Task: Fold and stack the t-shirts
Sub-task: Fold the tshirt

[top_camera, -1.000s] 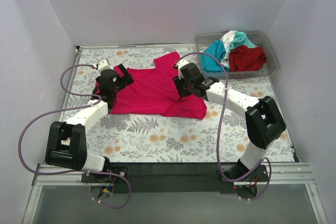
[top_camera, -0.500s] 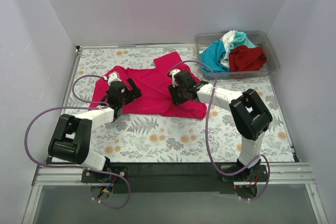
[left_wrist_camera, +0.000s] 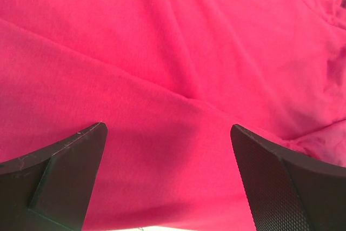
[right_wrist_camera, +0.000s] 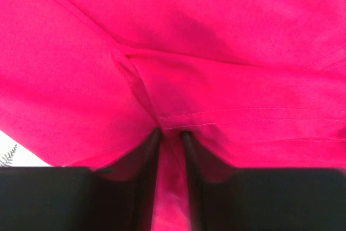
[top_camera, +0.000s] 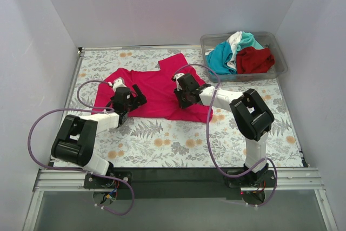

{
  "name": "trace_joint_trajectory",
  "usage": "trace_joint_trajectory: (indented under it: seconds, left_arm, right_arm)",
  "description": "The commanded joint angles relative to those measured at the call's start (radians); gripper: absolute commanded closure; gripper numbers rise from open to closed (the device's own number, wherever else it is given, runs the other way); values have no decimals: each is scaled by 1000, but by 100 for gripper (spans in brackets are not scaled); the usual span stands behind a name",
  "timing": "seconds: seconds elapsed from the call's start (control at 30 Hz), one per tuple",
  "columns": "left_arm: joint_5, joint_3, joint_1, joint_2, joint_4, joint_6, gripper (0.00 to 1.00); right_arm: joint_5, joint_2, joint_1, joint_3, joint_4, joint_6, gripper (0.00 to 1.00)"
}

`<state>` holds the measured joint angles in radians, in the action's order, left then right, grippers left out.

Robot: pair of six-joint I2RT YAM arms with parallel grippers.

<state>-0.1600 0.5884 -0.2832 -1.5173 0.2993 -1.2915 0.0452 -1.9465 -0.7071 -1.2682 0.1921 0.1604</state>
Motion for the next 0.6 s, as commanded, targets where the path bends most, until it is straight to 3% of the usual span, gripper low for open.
trace_joint_trajectory:
  seconds: [0.0, 0.1, 0.57]
  left_arm:
    - [-35, -16, -16, 12, 27, -3, 9]
    - [-42, -22, -25, 9, 32, -2, 9]
    - [-72, -68, -37, 20, 38, 0, 9]
  right_arm:
    - [24, 4, -2, -45, -34, -1, 87]
    - [53, 4, -2, -59, -33, -22, 99]
    - [90, -60, 11, -209, 21, -94, 99]
